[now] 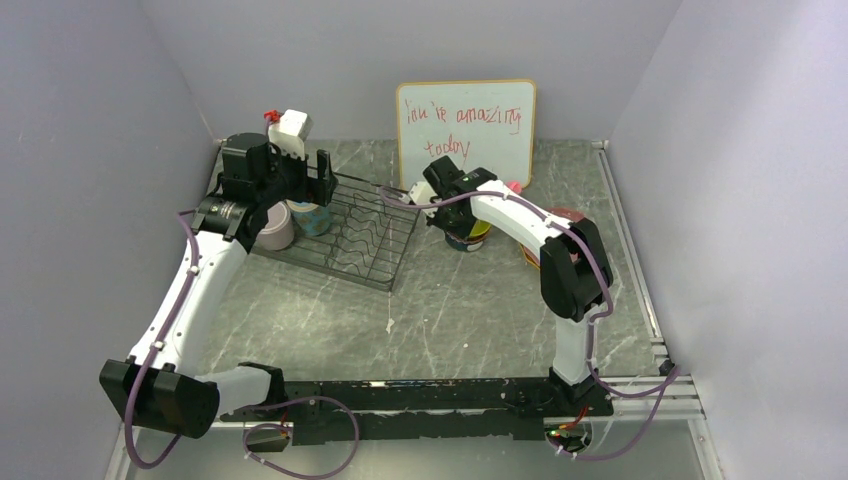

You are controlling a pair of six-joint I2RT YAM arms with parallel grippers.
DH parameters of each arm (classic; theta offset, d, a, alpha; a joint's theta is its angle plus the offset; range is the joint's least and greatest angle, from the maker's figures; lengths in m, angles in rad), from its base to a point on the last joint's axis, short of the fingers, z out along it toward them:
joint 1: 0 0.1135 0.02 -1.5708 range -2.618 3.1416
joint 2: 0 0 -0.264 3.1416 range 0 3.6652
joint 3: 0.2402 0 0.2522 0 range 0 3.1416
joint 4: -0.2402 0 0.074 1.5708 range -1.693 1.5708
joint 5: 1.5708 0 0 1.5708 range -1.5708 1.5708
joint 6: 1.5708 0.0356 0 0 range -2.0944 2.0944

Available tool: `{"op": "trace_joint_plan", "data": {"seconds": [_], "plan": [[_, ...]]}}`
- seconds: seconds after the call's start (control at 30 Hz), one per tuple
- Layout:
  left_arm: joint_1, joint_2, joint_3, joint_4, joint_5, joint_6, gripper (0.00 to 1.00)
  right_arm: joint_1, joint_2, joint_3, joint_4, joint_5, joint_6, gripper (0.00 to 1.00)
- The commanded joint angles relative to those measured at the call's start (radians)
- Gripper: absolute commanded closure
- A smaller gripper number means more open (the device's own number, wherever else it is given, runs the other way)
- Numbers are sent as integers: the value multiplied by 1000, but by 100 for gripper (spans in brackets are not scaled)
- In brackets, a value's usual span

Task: Unload the mixed dishes from the dish rack
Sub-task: Place the bowl at the center of the board.

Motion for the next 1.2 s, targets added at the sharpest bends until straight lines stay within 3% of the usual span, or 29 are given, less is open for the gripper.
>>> {"op": "trace_joint_plan", "data": {"seconds": [0.0, 0.27, 0.9, 1.17], "plan": [[6, -23, 4, 25, -3, -1, 6, 17, -36, 54, -36, -6, 19, 100], [8, -26, -1, 25, 0, 1, 6, 23, -39, 49, -55, -18, 22, 100], [10, -25, -6, 31, -10, 2, 6, 24, -30, 70, -85, 28, 20, 67], [11, -21, -5, 33, -15, 28, 6, 23, -47, 74, -87, 37, 24, 59]]}}
